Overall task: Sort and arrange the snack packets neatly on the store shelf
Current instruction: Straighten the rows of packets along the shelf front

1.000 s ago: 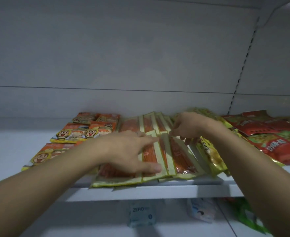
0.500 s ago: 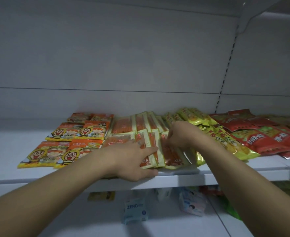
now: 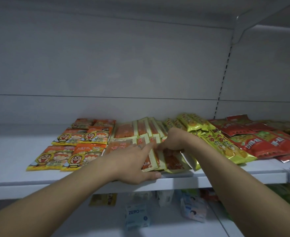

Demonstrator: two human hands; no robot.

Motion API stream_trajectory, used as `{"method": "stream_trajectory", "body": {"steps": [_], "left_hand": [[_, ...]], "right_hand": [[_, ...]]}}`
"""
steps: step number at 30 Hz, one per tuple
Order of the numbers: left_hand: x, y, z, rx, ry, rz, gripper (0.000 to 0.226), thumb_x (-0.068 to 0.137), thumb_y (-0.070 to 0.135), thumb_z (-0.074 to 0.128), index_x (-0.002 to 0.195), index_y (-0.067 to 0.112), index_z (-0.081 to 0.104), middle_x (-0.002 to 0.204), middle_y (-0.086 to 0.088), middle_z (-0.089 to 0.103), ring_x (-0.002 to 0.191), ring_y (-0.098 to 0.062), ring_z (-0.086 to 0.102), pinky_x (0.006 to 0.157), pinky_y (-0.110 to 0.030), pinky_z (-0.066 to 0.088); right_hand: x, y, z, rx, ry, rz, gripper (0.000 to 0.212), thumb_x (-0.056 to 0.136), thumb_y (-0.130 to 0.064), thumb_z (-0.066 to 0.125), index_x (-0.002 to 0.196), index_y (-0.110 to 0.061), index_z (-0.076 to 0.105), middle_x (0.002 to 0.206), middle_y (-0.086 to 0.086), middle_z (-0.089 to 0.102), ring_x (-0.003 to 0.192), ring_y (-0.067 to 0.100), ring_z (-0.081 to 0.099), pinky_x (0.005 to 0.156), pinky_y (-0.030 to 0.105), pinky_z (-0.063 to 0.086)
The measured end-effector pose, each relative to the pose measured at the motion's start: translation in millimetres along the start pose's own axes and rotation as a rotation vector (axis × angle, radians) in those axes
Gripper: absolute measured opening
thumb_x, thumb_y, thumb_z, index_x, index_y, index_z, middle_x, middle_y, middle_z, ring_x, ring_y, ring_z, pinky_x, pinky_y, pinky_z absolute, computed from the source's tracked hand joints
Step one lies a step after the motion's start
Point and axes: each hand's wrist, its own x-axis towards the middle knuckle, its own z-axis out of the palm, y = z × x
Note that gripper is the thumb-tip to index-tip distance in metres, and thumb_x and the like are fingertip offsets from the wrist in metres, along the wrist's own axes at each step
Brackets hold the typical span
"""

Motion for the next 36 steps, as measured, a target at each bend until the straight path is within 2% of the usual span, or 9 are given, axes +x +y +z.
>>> {"method": "stream_trajectory", "body": {"steps": [4,8,11,17,19,23,28,31,36], "left_hand": [[-2,0,0,-0.015,0.021,0.004,0.098,0.083,0.081,0.042,0.155,0.036,-0.007,0.163,-0.002,0.02,0.146,-0.026,0.026,0.112,-0.043,0.033],[-4,0,2,0.007,0.025,-0.012,0.099,0.082,0.082,0.04,0.154,0.037,-0.012,0.165,-0.001,0.014,0.15,-0.027,0.018,0.114,-0.044,0.03],[-5,-2,3,0.002,0.032,-0.023,0.102,0.082,0.083,0.039,0.153,0.036,-0.016,0.165,0.0,0.013,0.15,-0.026,0.018,0.114,-0.043,0.03],[-2,-4,6,0.046,0.017,0.001,0.096,0.082,0.085,0.031,0.155,0.035,-0.005,0.165,0.002,0.012,0.149,-0.027,0.017,0.113,-0.049,0.032],[-1,-3,7,0.066,0.003,0.005,0.092,0.082,0.085,0.027,0.155,0.037,-0.001,0.165,0.002,0.01,0.15,-0.027,0.015,0.113,-0.051,0.03],[0,-2,11,0.064,-0.014,0.01,0.084,0.083,0.084,0.023,0.153,0.044,0.0,0.166,0.0,0.005,0.151,-0.027,0.008,0.116,-0.06,0.022],[1,-3,14,0.07,-0.014,0.031,0.079,0.085,0.082,0.021,0.152,0.048,-0.003,0.166,0.002,0.006,0.152,-0.025,0.007,0.115,-0.061,0.021],[2,-2,15,0.073,0.011,0.052,0.084,0.082,0.084,0.018,0.154,0.045,0.0,0.165,0.001,0.011,0.151,-0.025,0.011,0.115,-0.059,0.024],[2,-4,20,0.054,0.045,0.052,0.1,0.068,0.089,0.004,0.155,0.04,0.0,0.165,0.001,0.014,0.15,-0.024,0.014,0.117,-0.057,0.022]], "right_hand": [[0,-5,-3,-0.063,-0.026,0.027,0.042,0.083,-0.044,0.074,0.064,-0.011,0.059,0.039,-0.005,0.056,0.027,0.008,0.045,0.037,0.014,0.034],[1,-6,-4,0.074,-0.133,0.084,0.033,0.083,-0.034,0.077,0.066,-0.012,0.061,0.044,-0.005,0.057,0.03,0.008,0.038,0.037,0.014,0.031],[0,-3,-5,0.125,-0.199,0.119,0.031,0.082,-0.036,0.078,0.068,-0.014,0.061,0.046,-0.006,0.054,0.032,0.007,0.037,0.037,0.014,0.03],[-2,-3,-5,0.135,-0.265,0.118,0.022,0.089,-0.029,0.071,0.077,-0.013,0.061,0.049,-0.005,0.055,0.036,0.008,0.041,0.039,0.017,0.032],[-3,-2,-5,0.108,-0.255,0.137,0.023,0.092,-0.03,0.066,0.078,-0.014,0.06,0.051,-0.004,0.053,0.038,0.008,0.041,0.042,0.019,0.032],[-5,2,-9,0.037,-0.24,0.148,0.031,0.094,-0.03,0.062,0.067,-0.015,0.057,0.05,-0.003,0.047,0.039,0.01,0.037,0.043,0.022,0.032],[-7,8,-15,-0.07,-0.224,0.149,0.027,0.092,-0.028,0.062,0.069,-0.013,0.061,0.054,0.0,0.05,0.044,0.014,0.042,0.046,0.022,0.036],[-6,8,-12,-0.151,-0.15,0.116,0.029,0.091,-0.03,0.061,0.068,-0.013,0.06,0.05,-0.001,0.052,0.038,0.013,0.044,0.042,0.019,0.038],[-8,3,-4,-0.289,-0.017,0.044,0.033,0.095,-0.035,0.057,0.071,-0.011,0.058,0.059,0.002,0.06,0.04,0.013,0.053,0.038,0.018,0.04]]}}
